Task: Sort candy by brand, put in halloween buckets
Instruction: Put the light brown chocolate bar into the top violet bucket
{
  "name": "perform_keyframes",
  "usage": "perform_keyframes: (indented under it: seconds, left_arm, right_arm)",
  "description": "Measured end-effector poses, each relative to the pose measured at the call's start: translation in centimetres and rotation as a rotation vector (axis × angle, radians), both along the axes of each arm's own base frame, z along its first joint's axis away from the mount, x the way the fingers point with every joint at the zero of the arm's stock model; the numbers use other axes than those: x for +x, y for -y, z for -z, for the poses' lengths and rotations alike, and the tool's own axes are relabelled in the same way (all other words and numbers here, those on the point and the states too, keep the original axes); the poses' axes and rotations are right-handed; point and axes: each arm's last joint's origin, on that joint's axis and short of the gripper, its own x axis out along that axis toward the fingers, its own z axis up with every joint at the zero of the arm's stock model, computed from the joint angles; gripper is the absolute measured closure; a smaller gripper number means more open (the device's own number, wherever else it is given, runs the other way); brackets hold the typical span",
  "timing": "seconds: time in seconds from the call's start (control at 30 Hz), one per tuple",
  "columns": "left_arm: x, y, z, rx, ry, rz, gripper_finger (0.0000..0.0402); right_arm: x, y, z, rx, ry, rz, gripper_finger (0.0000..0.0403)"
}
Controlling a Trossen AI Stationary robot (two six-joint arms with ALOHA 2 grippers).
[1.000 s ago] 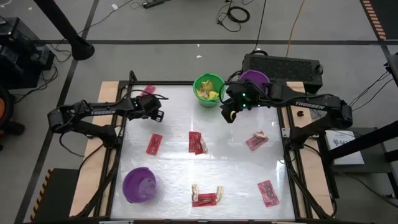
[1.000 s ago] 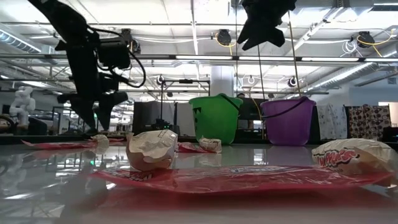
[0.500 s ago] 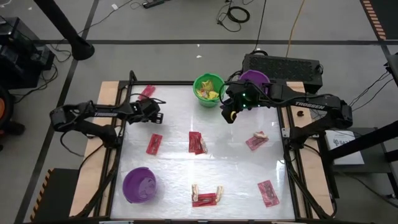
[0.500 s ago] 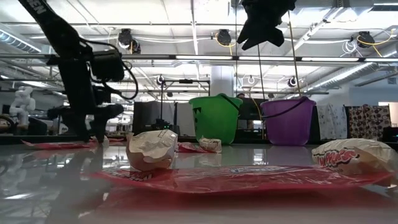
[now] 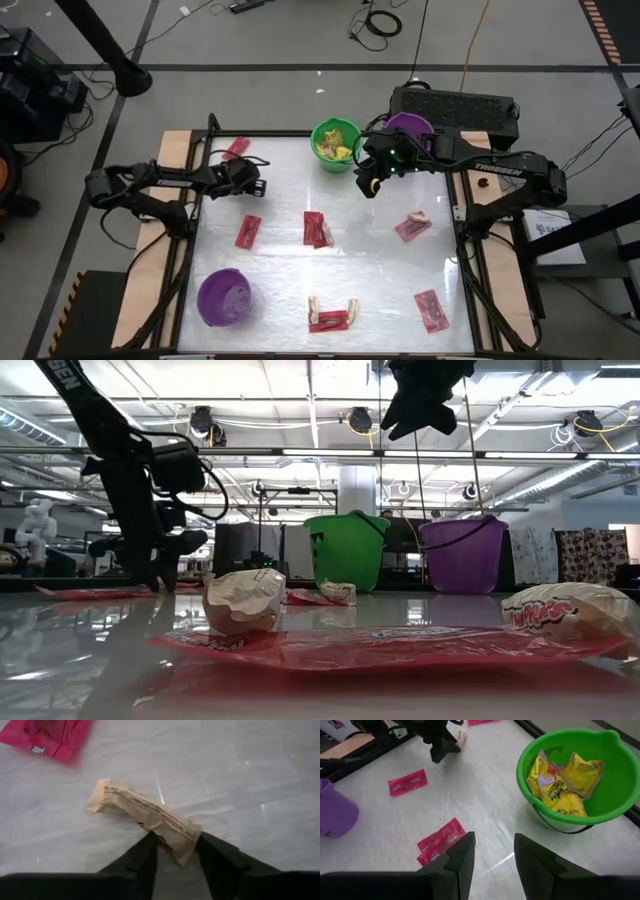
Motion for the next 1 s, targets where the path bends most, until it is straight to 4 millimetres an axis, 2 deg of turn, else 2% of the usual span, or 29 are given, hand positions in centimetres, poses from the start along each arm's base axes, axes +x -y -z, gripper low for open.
perform_keyframes:
  seconds: [0.23,0.43,0.63,0.8,1.0]
  left_arm:
    - [0.3,0.0,-0.1,-0.008,0.015,0.089,0.0383]
    - [0.8,0.0,-1.3,-0.045,0.104,0.153,0.0395]
    - [2.5,-0.3,-5.5,0.035,0.268,0.307,0.0398]
    - [4.4,-0.4,-10.2,0.150,0.429,0.548,0.0399]
    - [6.3,0.0,-14.4,0.254,0.667,0.840,0.0399]
  right_arm:
    - [0.0,0.0,0.0,0.006,0.002,0.005,0.0273]
    - [0.0,0.0,0.0,0.017,0.005,0.016,0.0273]
    - [0.0,0.0,0.0,0.027,0.008,0.026,0.0273]
    - [0.0,0.0,0.0,0.024,0.009,0.029,0.0273]
    - [0.2,0.1,-0.2,0.017,0.040,0.029,0.0273]
